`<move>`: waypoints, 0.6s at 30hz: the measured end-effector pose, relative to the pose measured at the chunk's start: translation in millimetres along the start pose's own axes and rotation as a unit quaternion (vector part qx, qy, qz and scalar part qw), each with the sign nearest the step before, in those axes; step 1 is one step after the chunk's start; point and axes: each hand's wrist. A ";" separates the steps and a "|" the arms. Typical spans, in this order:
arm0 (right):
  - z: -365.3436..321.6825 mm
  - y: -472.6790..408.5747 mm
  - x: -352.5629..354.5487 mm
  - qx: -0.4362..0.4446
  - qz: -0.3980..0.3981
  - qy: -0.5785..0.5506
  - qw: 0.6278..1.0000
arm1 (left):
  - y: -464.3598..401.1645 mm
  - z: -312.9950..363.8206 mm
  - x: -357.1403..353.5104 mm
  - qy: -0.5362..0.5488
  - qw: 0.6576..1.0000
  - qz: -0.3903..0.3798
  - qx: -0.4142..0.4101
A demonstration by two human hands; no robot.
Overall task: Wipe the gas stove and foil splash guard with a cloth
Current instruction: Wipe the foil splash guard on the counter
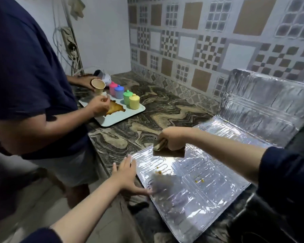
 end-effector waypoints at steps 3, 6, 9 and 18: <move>-16.1 -37.3 -14.4 0.035 0.068 0.059 0.995 | -14.3 -11.4 -4.8 0.000 1.000 -0.021 -0.001; -23.4 -68.8 -39.1 0.069 0.067 0.096 0.991 | -26.4 -15.8 -11.2 0.000 0.999 -0.032 0.006; -31.1 -85.4 -76.3 0.059 0.000 0.162 0.985 | -32.0 -16.6 -17.0 -0.014 1.000 -0.006 0.014; -34.6 -58.9 -102.9 0.065 -0.030 0.251 0.965 | -31.1 -1.4 -2.8 -0.119 0.991 0.005 0.055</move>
Point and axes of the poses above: each hand's wrist, its own y-axis away from the middle knuckle, its own x-axis out of the back of the hand, z = x × y, and after that the axes turned 10 degrees about -z, right-handed
